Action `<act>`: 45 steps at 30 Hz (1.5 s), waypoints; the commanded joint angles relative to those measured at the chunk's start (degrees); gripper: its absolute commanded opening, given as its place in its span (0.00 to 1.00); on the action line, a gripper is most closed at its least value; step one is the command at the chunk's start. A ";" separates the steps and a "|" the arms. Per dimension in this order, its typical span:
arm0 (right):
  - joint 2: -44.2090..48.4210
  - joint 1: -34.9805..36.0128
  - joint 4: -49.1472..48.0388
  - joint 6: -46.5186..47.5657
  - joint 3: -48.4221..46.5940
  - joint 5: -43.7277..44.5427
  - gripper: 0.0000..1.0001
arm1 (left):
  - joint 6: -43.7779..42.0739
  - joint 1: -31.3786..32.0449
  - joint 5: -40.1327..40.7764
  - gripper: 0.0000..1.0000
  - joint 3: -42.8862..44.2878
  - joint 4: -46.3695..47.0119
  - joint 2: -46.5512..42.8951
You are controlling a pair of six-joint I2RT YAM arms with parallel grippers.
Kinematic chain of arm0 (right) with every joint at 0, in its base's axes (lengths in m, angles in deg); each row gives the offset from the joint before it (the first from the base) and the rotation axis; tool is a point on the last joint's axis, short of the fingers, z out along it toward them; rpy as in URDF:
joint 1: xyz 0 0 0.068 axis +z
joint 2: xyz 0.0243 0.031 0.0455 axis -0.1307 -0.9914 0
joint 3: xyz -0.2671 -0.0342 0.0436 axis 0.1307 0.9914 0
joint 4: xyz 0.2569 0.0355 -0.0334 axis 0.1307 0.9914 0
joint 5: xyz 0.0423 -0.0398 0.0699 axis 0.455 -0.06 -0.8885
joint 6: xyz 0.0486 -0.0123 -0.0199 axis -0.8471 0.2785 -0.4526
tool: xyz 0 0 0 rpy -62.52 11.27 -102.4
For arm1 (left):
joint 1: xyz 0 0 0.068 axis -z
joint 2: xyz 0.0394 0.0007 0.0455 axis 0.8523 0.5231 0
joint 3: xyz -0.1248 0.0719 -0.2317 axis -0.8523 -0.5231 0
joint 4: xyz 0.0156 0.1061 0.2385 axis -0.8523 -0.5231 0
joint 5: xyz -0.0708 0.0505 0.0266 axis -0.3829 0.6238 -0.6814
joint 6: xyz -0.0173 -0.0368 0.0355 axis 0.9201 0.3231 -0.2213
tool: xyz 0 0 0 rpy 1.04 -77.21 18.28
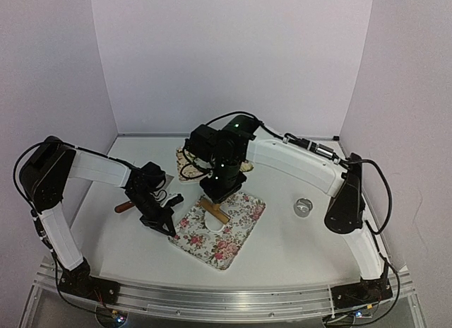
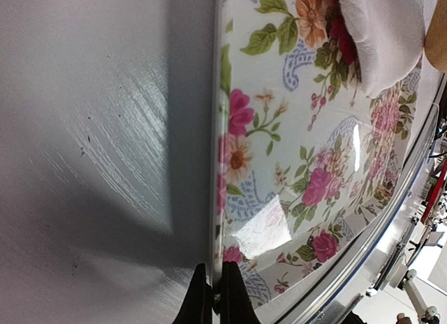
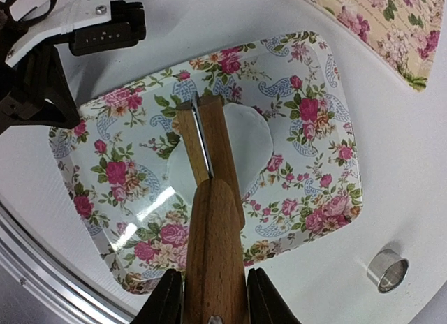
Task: Roll out the dumpling wrappers from the dough
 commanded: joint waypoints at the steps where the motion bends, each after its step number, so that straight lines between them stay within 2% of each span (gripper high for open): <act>1: -1.66 1.36 6.54 4.76 -2.62 5.10 0.00 | 0.96 0.34 -1.01 0.00 2.12 0.08 0.26; 9: -4.35 3.05 6.81 7.96 -1.55 4.04 0.00 | 1.44 0.34 -0.95 0.00 2.30 0.50 0.45; 33: -14.09 4.29 10.24 5.72 1.48 14.36 0.00 | 1.72 0.34 -1.11 0.00 1.14 0.91 -0.08; 45: -15.33 4.29 6.57 7.73 0.81 13.74 0.00 | 1.88 0.34 -1.15 0.00 0.52 1.10 -0.43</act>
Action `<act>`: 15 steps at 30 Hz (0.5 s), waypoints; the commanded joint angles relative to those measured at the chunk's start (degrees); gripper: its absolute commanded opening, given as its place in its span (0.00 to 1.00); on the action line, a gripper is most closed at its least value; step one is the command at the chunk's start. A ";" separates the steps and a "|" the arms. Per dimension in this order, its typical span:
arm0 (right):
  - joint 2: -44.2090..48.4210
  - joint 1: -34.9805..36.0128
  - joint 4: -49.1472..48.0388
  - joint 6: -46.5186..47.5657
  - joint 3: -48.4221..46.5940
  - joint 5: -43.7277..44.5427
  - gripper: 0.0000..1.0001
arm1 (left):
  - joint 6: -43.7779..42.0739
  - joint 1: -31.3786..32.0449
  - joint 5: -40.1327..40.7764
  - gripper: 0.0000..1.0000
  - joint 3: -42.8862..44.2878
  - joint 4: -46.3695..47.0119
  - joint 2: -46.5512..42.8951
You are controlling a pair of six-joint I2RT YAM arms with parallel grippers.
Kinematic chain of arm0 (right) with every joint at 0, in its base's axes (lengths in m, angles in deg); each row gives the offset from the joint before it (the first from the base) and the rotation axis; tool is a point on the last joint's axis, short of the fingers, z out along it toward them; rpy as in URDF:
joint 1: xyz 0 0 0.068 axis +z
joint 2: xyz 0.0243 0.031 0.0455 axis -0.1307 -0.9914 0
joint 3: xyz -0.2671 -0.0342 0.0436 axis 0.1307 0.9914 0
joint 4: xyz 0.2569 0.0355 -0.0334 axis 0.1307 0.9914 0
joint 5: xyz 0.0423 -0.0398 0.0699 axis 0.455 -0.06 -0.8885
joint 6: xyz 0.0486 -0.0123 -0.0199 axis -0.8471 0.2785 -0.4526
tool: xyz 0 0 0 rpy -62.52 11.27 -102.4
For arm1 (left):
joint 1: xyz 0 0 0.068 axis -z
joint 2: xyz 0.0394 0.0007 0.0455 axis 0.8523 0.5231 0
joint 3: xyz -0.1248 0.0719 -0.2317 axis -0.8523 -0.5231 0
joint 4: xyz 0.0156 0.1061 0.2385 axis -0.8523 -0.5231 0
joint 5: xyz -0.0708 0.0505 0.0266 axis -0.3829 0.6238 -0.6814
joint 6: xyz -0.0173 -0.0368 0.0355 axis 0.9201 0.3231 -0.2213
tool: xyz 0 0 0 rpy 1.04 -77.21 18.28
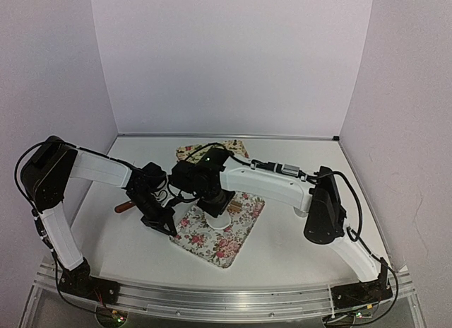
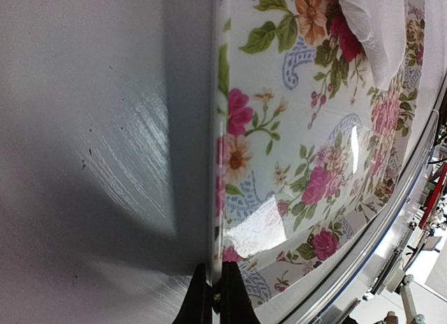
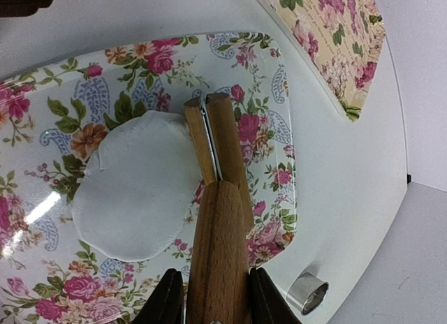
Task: Roll out the dumpling wrappers from the dough
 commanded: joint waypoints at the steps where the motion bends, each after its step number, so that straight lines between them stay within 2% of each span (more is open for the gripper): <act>1: -4.65 -0.06 7.93 -0.27 1.53 -9.74 0.00 | 0.61 0.12 -1.18 0.00 0.59 -0.22 -1.09; 8: 1.12 -2.84 8.34 -12.70 3.81 -7.92 0.00 | 1.20 0.13 0.86 0.00 1.22 1.10 -1.25; 15: 14.61 -7.82 -1.80 -19.51 11.75 -16.28 0.00 | 0.58 0.12 1.23 0.00 1.70 3.89 -1.10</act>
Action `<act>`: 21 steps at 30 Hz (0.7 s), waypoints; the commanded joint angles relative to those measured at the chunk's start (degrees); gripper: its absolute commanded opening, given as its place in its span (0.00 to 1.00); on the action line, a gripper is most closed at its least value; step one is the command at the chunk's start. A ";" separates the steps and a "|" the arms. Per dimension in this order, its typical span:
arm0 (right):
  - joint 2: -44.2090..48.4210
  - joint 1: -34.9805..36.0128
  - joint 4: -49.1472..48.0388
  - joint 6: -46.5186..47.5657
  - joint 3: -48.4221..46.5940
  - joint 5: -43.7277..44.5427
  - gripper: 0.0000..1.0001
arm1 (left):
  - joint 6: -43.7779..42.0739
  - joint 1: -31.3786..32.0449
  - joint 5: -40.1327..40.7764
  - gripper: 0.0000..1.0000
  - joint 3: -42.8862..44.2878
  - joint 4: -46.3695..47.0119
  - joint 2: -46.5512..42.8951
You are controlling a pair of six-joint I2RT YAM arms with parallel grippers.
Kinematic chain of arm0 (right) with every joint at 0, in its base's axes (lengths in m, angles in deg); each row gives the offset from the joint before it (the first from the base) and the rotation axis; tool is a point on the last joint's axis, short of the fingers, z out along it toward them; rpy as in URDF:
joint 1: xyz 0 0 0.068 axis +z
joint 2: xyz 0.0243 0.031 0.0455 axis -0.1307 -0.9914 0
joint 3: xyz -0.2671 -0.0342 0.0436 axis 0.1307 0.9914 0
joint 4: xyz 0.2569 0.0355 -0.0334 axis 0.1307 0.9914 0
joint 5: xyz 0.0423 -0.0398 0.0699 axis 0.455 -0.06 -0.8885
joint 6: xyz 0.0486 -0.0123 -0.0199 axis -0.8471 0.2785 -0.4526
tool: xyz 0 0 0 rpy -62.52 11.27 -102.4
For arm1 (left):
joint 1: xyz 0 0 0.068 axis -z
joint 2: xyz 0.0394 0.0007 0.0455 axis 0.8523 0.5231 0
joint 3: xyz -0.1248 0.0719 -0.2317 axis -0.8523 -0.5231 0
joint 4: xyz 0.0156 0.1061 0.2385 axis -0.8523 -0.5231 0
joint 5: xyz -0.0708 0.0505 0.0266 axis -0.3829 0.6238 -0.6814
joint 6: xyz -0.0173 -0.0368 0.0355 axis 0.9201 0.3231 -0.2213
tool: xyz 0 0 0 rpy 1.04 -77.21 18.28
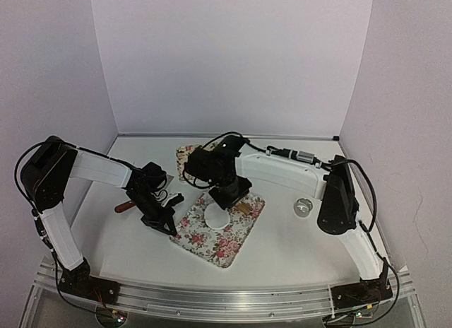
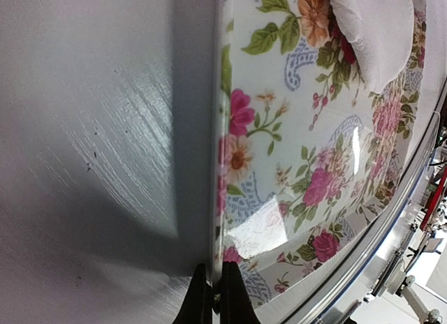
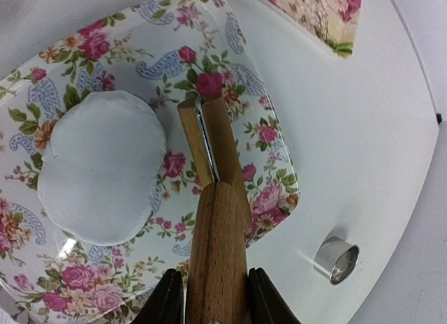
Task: Roll out the dumpling wrappers from the dough
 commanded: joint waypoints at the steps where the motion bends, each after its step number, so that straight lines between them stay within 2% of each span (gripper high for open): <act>1: 9.20 -3.70 -2.78 -8.11 4.37 -12.72 0.00 | -0.02 0.10 0.79 0.00 1.75 3.57 -1.01; 8: 20.58 -8.14 -11.04 -13.06 12.68 -25.23 0.00 | -1.60 0.10 0.84 0.00 2.32 3.02 -0.29; 13: 27.76 -13.05 -20.17 -15.55 23.21 -39.59 0.00 | -0.14 0.10 1.17 0.00 1.47 4.17 -0.46; 17: 27.97 -15.72 -23.35 -16.62 26.79 -46.00 0.00 | 1.05 0.09 1.05 0.00 1.40 4.76 -0.59; 21: 24.52 -16.92 -24.57 -17.31 26.07 -48.99 0.00 | 0.98 0.10 1.16 0.00 1.40 4.71 -0.41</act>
